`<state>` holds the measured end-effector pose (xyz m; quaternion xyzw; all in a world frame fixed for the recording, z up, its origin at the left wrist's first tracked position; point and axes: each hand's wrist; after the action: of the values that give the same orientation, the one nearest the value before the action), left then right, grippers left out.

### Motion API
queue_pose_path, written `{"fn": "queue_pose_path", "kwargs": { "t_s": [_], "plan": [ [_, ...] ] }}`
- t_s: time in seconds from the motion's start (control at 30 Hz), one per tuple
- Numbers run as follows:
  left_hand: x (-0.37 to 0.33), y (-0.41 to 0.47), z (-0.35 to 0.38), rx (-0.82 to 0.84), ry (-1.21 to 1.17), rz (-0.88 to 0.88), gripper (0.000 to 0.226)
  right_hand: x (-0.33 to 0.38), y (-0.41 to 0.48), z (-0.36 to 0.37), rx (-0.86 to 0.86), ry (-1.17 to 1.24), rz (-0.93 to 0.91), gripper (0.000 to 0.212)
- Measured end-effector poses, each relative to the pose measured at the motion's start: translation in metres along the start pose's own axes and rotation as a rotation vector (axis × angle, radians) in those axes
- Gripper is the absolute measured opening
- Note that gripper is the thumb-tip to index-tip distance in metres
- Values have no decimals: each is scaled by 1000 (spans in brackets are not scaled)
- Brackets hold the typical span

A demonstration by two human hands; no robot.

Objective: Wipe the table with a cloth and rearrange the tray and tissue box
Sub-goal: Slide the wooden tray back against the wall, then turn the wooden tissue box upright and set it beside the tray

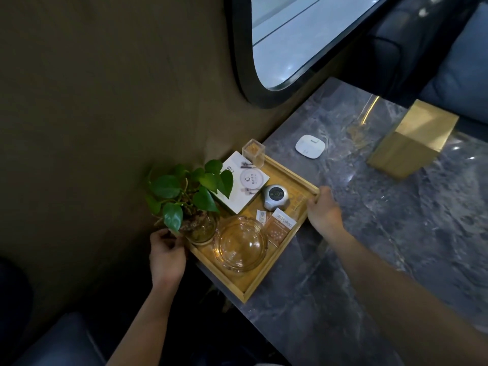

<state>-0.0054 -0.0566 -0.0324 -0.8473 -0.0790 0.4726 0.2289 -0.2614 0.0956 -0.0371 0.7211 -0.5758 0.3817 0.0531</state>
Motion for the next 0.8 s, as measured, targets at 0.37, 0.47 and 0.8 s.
{"fn": "queue_pose_path", "kwargs": {
  "t_s": [0.37, 0.47, 0.8],
  "plan": [
    [-9, -82, 11, -121, 227, 291, 11, -15, -17, -19, -25, -192, -100, 41],
    [-14, -104, 22, -82, 216, 503, 10, -21, -19, -31, -37, -164, -147, 57],
    [-65, -116, 97, 175, 364, 756, 36, -40, -16, -78, -87, -133, -129, 57]
  ]
}}
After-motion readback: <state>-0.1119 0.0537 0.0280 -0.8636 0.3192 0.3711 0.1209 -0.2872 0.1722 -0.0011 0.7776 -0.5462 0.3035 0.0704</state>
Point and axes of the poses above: each hand's wrist, its own y-axis towards the middle knuckle, its own z-axis out of the palm, x = y × z, and after that the axes turned 1 degree about -y, right-handed
